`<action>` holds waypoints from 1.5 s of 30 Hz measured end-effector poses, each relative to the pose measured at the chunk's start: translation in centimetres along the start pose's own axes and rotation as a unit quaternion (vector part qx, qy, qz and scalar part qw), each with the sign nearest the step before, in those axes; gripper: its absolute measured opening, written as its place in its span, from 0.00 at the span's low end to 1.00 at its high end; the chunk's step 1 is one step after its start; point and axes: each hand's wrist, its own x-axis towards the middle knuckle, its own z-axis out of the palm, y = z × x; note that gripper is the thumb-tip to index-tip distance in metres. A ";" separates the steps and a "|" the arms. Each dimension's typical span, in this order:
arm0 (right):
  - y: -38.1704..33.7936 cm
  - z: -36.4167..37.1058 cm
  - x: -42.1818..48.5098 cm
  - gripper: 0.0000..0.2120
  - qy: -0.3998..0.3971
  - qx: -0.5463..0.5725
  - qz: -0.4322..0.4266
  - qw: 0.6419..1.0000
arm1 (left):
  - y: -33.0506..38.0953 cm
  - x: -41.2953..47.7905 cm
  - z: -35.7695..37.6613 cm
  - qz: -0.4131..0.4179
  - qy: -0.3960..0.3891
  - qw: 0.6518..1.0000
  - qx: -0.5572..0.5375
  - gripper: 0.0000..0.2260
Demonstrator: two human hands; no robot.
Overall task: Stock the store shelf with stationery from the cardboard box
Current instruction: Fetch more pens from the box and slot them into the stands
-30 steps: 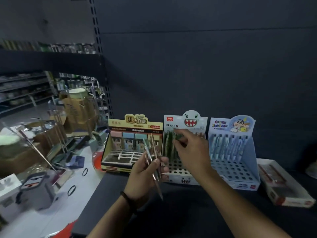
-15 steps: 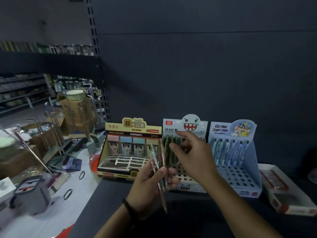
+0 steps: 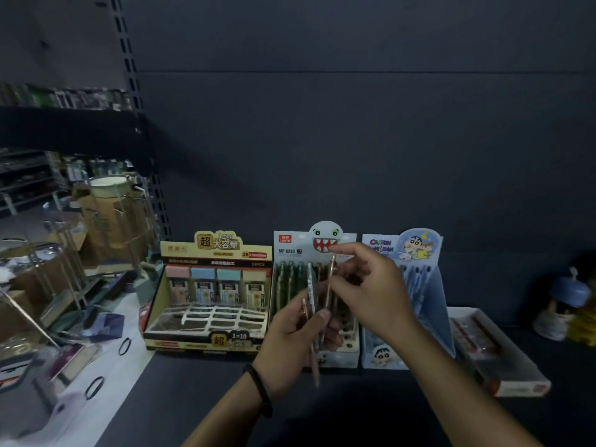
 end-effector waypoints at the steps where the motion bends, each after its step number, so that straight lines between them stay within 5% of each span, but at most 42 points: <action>1: 0.1 0.0 0.1 0.20 0.000 -0.003 -0.002 1.000 | -0.2 0.1 0.0 -0.002 0.000 1.000 -0.001 0.16; 6: 0.6 0.1 0.2 0.15 -0.005 0.002 -0.005 1.000 | -0.9 0.4 -0.2 -0.006 -0.010 1.000 0.009 0.17; 16: 2.3 -1.0 2.1 0.11 0.130 -0.024 -0.023 0.991 | -0.7 -0.9 -3.9 0.023 0.035 0.999 0.020 0.17; 20: 3.4 0.9 1.5 0.12 0.114 -0.076 -0.031 0.990 | -0.9 -0.6 -4.4 -0.030 0.010 0.997 -0.072 0.11; 24: 4.2 2.2 1.2 0.12 0.097 -0.085 -0.034 0.991 | -0.8 -0.8 -4.1 -0.043 -0.018 0.986 -0.159 0.18; 39: 2.7 2.3 1.3 0.06 0.007 -0.151 -0.045 0.987 | -0.1 -1.1 -3.4 -0.049 -0.064 0.991 -0.108 0.15; 42: 1.4 1.7 1.1 0.11 0.007 -0.087 -0.031 0.996 | -0.1 -1.1 -3.4 -0.057 -0.058 0.991 -0.107 0.15; 45: 0.5 1.9 1.1 0.13 -0.077 0.006 0.005 0.997 | -0.3 -1.0 -3.6 -0.054 -0.068 0.991 -0.100 0.14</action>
